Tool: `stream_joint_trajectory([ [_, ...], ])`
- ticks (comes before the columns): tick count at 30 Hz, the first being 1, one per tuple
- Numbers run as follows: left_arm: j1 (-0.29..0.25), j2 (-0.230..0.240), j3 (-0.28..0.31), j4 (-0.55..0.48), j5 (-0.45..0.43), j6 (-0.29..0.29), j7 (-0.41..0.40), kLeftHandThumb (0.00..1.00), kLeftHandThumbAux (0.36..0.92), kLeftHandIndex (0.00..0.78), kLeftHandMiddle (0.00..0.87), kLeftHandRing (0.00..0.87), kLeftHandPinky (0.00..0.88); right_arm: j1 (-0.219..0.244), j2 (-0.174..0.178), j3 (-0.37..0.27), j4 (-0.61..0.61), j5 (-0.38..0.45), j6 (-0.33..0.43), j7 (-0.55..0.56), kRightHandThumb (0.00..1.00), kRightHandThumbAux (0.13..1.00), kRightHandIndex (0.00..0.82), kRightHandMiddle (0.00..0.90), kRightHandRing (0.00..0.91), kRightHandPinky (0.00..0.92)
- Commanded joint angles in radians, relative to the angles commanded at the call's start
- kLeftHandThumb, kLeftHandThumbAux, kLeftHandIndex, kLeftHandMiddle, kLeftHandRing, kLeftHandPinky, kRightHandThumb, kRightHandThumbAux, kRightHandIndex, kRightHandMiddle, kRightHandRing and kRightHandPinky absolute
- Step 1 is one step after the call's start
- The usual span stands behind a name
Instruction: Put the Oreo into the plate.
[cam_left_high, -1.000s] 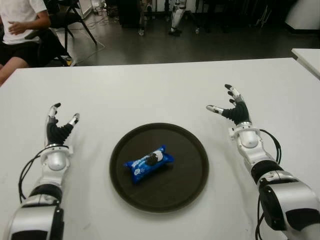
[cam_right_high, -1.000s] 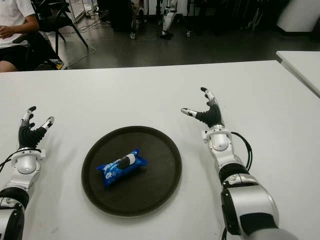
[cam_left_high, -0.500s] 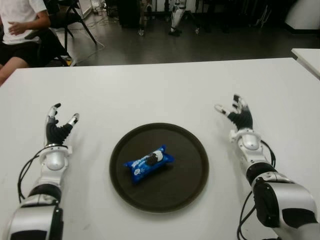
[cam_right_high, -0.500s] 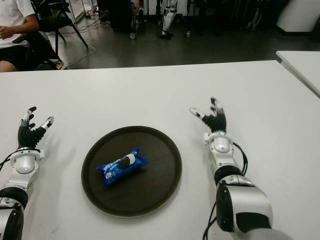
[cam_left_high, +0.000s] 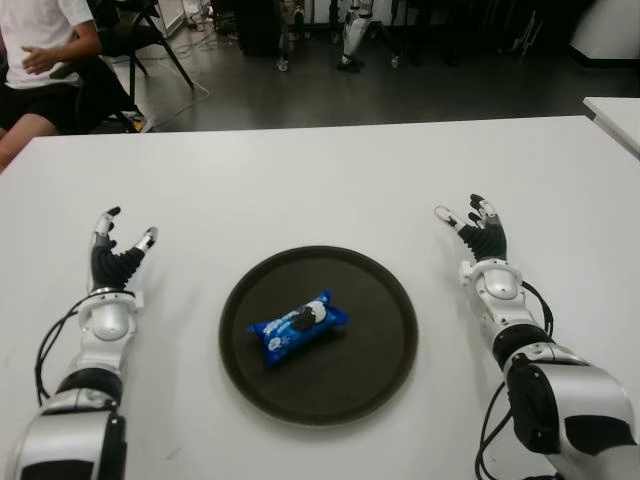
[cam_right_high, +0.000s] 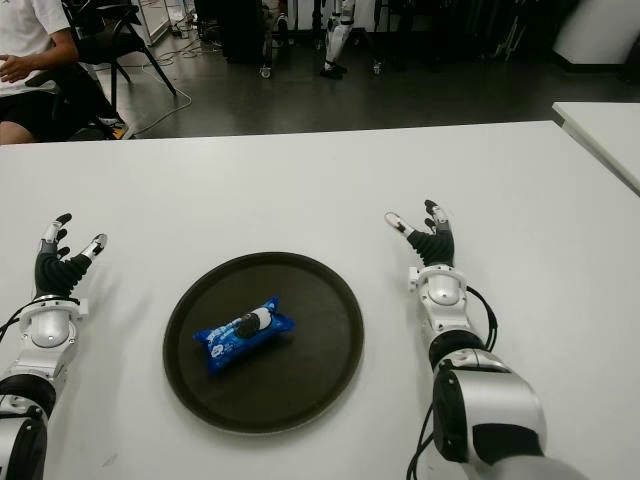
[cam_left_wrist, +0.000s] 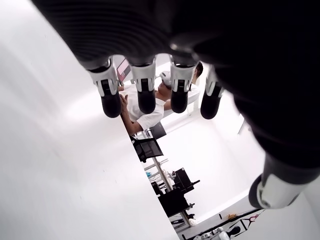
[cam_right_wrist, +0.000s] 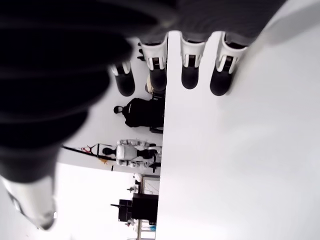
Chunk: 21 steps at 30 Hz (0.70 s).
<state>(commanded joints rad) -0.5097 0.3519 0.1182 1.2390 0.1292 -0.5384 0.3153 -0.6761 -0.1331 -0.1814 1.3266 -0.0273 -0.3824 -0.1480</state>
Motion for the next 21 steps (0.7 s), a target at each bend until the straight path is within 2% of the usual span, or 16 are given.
stream_joint_trajectory([
  [9,0.002,-0.005,0.079,0.046,-0.087,0.018,-0.060,0.000,0.640,0.007,0.013,0.000,0.000,0.014,-0.008,0.037,0.005,-0.062,-0.039,-0.037,0.000,0.589,0.007,0.000,0.000,0.000],
  [11,0.002,-0.018,0.095,0.046,-0.106,0.013,-0.062,0.000,0.650,0.017,0.017,0.000,0.000,0.014,-0.009,0.048,0.002,-0.079,-0.060,-0.050,0.000,0.585,0.007,0.000,0.000,0.000],
  [16,0.001,-0.031,0.114,0.041,-0.126,0.003,-0.068,0.000,0.667,0.026,0.027,0.002,0.000,0.013,-0.020,0.058,0.001,-0.100,-0.080,-0.057,0.000,0.569,0.005,0.000,0.000,0.000],
  [21,0.004,-0.035,0.122,0.041,-0.129,0.000,-0.069,0.000,0.645,0.035,0.019,0.000,0.000,0.020,-0.043,0.058,-0.003,-0.104,-0.101,-0.051,0.000,0.576,0.012,0.000,0.000,0.000],
])
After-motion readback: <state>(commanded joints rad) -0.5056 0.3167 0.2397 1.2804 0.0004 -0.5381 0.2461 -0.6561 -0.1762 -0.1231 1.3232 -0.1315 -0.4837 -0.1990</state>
